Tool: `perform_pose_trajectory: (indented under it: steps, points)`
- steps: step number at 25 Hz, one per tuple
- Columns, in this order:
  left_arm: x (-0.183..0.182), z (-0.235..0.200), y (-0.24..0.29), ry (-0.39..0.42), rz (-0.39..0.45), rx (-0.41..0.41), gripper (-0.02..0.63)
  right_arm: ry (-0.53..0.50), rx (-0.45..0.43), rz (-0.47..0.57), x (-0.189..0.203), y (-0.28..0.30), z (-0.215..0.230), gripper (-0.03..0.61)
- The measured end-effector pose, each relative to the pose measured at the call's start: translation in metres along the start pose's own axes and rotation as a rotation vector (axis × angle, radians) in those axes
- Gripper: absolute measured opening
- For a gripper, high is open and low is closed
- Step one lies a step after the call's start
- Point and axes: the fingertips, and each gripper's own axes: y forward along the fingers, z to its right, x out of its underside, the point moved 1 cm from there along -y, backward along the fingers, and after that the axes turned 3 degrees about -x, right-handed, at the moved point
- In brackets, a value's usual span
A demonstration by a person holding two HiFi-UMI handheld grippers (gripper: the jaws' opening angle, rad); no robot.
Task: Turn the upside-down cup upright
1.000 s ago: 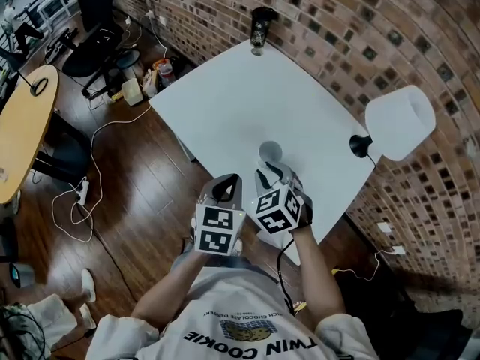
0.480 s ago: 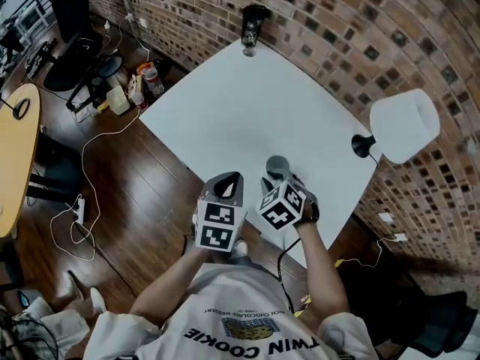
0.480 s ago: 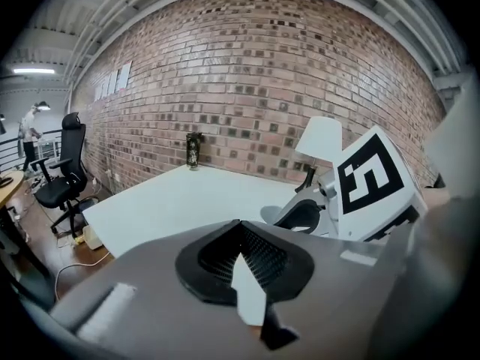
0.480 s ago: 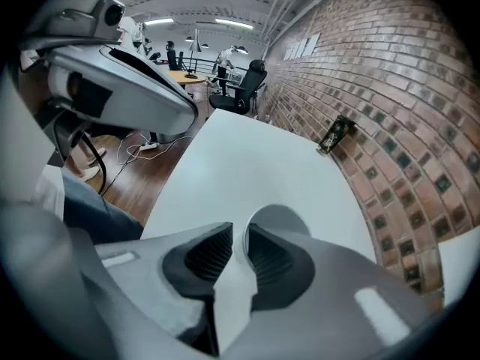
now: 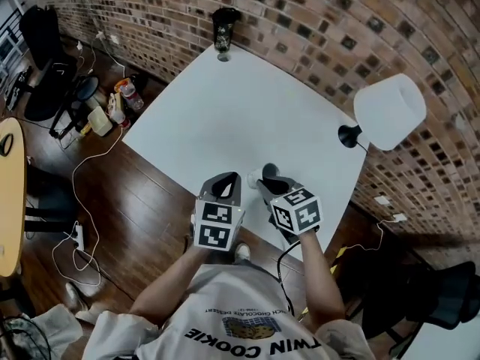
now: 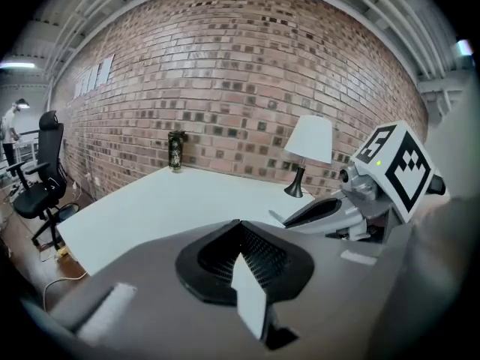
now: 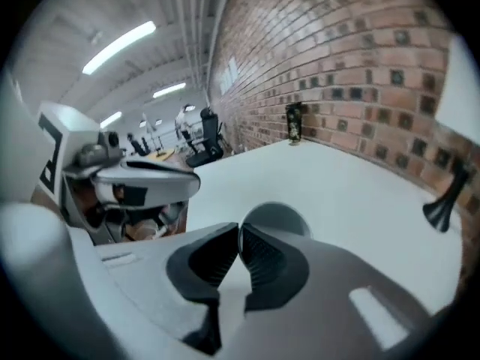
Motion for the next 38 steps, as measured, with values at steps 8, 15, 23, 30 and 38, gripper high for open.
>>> perform_pose_trajectory:
  steps: [8,15,23,30,38]
  points:
    - [-0.002,0.017,0.011,0.024,-0.017,0.048,0.002,0.768,-0.235,0.346,0.033,-0.02,0.035,0.021]
    - [-0.001,0.022,0.016,0.035,-0.027,0.061,0.002,1.008,-0.238,0.394,0.062,-0.021,0.048,0.021]
    - [0.006,0.026,0.016,0.011,-0.041,0.072,0.002,1.018,-0.239,0.44,0.065,-0.021,0.051,0.065]
    - [0.01,0.026,0.015,0.009,-0.047,0.065,0.002,0.995,-0.235,0.427,0.068,-0.025,0.049,0.101]
    - [0.007,0.021,0.012,0.004,-0.037,0.049,0.002,0.591,-0.047,0.287,0.055,-0.044,0.051,0.114]
